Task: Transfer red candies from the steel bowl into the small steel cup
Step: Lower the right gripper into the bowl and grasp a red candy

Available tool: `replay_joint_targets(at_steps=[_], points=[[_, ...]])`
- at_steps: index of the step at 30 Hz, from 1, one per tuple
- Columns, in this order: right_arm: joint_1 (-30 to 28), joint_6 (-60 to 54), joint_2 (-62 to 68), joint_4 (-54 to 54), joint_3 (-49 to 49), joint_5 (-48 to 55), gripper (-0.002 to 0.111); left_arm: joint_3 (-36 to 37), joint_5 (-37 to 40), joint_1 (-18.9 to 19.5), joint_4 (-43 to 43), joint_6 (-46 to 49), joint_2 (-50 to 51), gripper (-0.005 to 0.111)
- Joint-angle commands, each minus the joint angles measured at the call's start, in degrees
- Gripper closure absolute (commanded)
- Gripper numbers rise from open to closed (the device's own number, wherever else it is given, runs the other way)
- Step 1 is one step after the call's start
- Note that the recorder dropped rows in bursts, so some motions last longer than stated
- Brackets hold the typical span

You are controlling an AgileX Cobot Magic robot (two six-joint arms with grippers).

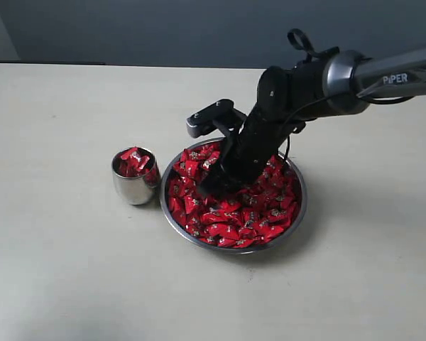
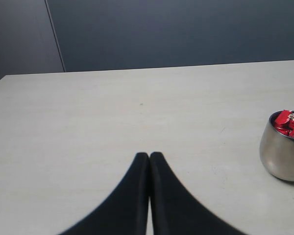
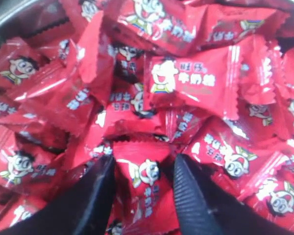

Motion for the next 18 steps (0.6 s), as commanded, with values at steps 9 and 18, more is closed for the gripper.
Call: replay_joint_targets(at_steps=[9,18], points=[[-0.1,-0.2,0.2,0.6,-0.9,-0.8,0.069,0.2,-0.1,0.0,-0.1,-0.1,-0.3,0.106],[-0.1,-0.2,0.3,0.5,-0.9,-0.8,0.106,0.2,-0.1,0.0,-0.1,-0.1,-0.3,0.106]])
